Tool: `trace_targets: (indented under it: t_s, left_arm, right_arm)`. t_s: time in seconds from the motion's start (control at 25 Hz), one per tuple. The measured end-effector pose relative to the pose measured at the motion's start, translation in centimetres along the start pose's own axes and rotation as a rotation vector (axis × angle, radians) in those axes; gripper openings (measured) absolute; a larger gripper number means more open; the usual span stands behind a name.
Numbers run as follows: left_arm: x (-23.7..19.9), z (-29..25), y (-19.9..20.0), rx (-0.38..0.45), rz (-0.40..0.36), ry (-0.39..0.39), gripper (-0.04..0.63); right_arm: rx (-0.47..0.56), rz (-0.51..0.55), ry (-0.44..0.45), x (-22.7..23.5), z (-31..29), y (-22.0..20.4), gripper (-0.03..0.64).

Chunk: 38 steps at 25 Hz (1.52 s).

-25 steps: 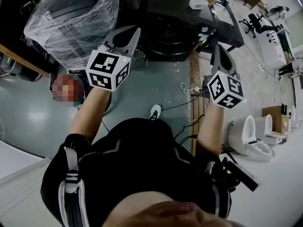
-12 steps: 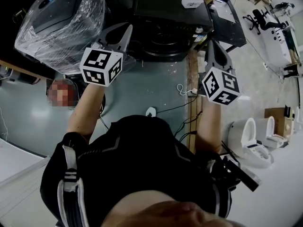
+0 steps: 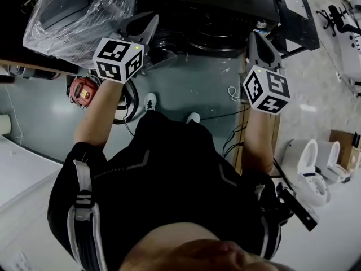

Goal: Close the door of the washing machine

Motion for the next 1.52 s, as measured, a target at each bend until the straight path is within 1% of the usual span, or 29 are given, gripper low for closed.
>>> trace_targets:
  t_s: [0.08, 0.2, 0.32, 0.44, 0.52, 0.64, 0.76, 0.84, 0.92, 1.0, 1.12, 1.2, 1.28, 1.36, 1.52]
  left_arm:
    - [-1.5, -1.2, -1.5, -0.026, -0.015, -0.038, 0.005]
    - [-4.2, -2.7, -4.2, -0.064, -0.065, -0.092, 0.005]
    - [-7.2, -4.2, -7.2, -0.1, -0.104, -0.128, 0.005]
    - [-10.0, -5.8, -10.9, -0.165, -0.116, -0.144, 0.005]
    - [-11.2, -6.7, -13.4, -0.203, -0.121, -0.174, 0.006]
    - [-12.4, -7.8, -16.9, -0.246, -0.154, -0.209, 0.006]
    - [-13.8, -9.1, -20.9, -0.314, -0.196, -0.204, 0.009]
    - [-14.5, -9.7, -23.6, -0.365, -0.196, -0.204, 0.013]
    - [-15.0, -10.0, -26.3, -0.413, -0.196, -0.216, 0.04]
    - [-15.4, -10.3, -29.0, -0.455, -0.218, -0.233, 0.074]
    - [-15.6, -10.5, -32.7, -0.522, -0.241, -0.273, 0.104]
    - [-15.7, -10.6, -35.4, -0.578, -0.268, -0.308, 0.135]
    - [-16.0, -10.8, -38.1, -0.626, -0.305, -0.339, 0.15]
    - [-16.2, -11.2, -40.4, -0.656, -0.332, -0.358, 0.152]
    - [-16.2, -11.6, -43.6, -0.685, -0.366, -0.393, 0.152]
  right_arm:
    - [-0.02, -0.003, -0.002, -0.6, -2.2, -1.0, 0.005]
    - [-0.046, -0.046, -0.008, -2.1, -5.6, -2.9, 0.005]
    - [-0.086, -0.066, 0.002, -4.3, -8.8, -4.9, 0.005]
    - [-0.13, -0.081, -0.003, -6.1, -11.8, -7.0, 0.005]
    - [-0.164, -0.102, -0.013, -7.1, -13.6, -8.7, 0.005]
    - [-0.22, -0.129, 0.007, -9.0, -16.1, -11.4, 0.005]
    - [-0.267, -0.153, 0.017, -10.5, -18.3, -14.0, 0.005]
    - [-0.299, -0.177, 0.027, -11.5, -19.5, -15.9, 0.005]
    - [-0.328, -0.199, 0.045, -12.6, -20.7, -17.8, 0.005]
    - [-0.356, -0.219, 0.06, -13.6, -22.2, -19.7, 0.005]
    - [-0.404, -0.254, 0.081, -15.4, -24.2, -22.7, 0.005]
    - [-0.435, -0.271, 0.094, -16.6, -25.5, -24.6, 0.005]
    - [-0.453, -0.283, 0.104, -17.7, -26.6, -26.1, 0.005]
    - [-0.476, -0.296, 0.111, -18.8, -27.4, -27.6, 0.005]
    - [-0.516, -0.32, 0.103, -20.6, -28.4, -30.4, 0.005]
Point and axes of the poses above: the fingertips, and each gripper's own axes: z backward along the fingers, x to its right, y out of its top, the point moved 1 cm from there along z, backward along the fingers, and after that the axes turned 15 degrees about y, right-handed, at the moved point
